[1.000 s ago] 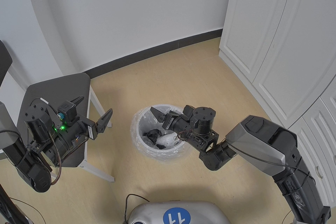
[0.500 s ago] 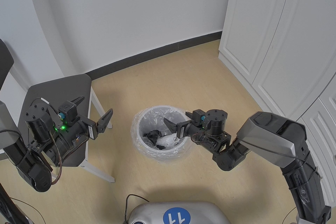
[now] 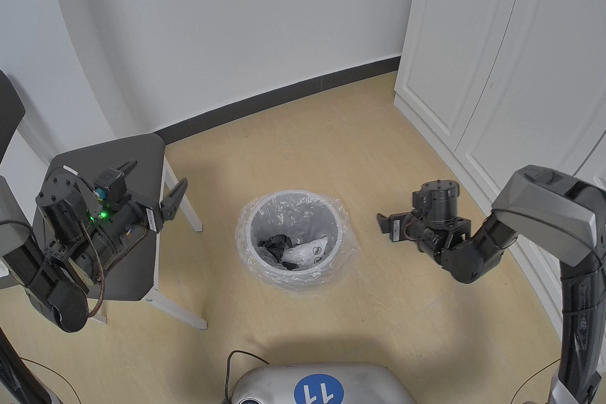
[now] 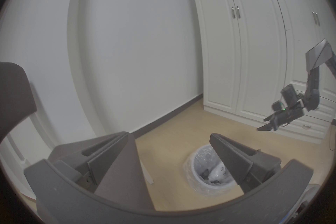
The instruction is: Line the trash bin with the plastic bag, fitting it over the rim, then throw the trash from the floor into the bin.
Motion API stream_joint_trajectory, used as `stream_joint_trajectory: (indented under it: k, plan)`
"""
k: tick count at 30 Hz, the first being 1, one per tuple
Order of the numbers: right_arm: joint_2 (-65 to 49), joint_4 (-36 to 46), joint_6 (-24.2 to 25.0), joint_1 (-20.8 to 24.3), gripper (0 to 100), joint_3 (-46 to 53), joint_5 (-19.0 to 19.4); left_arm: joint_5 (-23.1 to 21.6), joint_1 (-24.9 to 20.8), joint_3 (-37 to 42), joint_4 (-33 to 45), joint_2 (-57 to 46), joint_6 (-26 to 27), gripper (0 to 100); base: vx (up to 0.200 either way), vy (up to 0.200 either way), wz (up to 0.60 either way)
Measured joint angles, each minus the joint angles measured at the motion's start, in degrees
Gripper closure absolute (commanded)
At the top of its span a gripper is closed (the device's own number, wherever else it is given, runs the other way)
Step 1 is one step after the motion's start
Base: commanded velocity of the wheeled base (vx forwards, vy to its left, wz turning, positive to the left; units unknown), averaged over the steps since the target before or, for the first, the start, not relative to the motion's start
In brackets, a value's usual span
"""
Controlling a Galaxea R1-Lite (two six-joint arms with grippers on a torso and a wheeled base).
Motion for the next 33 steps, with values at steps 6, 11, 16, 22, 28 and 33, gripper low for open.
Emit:
stream_joint_trajectory:
  k: [6, 11, 16, 22, 28, 33]
  plan:
    - [-9.51, -0.02, -0.02, -2.73, 0, 5.96, -4.4, 0.0, 4.02, -3.21, 0.18, -2.4, -0.41, 0, 0.0, 0.0, 0.0]
    - [-18.32, -0.3, 0.8, -4.08, 0, 9.81, -6.11, 0.05, 7.58, -4.5, 0.55, -5.83, -1.07, 0, 0.0, 0.0, 0.0]
    - [-28.11, -0.57, 3.29, -3.97, 0, 13.9, -7.31, 0.05, 10.06, -3.93, 1.21, -10.67, -3.96, 0, 0.0, 0.0, 0.0]
    - [-41.01, -0.68, 5.51, -3.22, 0, 20.16, -9.89, 0.1, 13.04, -2.11, 3.45, -18.18, -8.07, 0, 0.0, 0.0, 0.0]
    - [-54.08, -0.57, 8.02, -2.84, 0, 29.39, -10.98, 0.07, 14.9, 1.29, 8.42, -27.43, -11.01, 0, 0.0, 0.0, 0.0]
    - [-65.21, -0.27, 6.61, -2.62, 0, 36.41, -9.98, 0.0, 15.31, 3.13, 20.64, -36.5, -12.41, 0, 0.0, 0.0, 0.0]
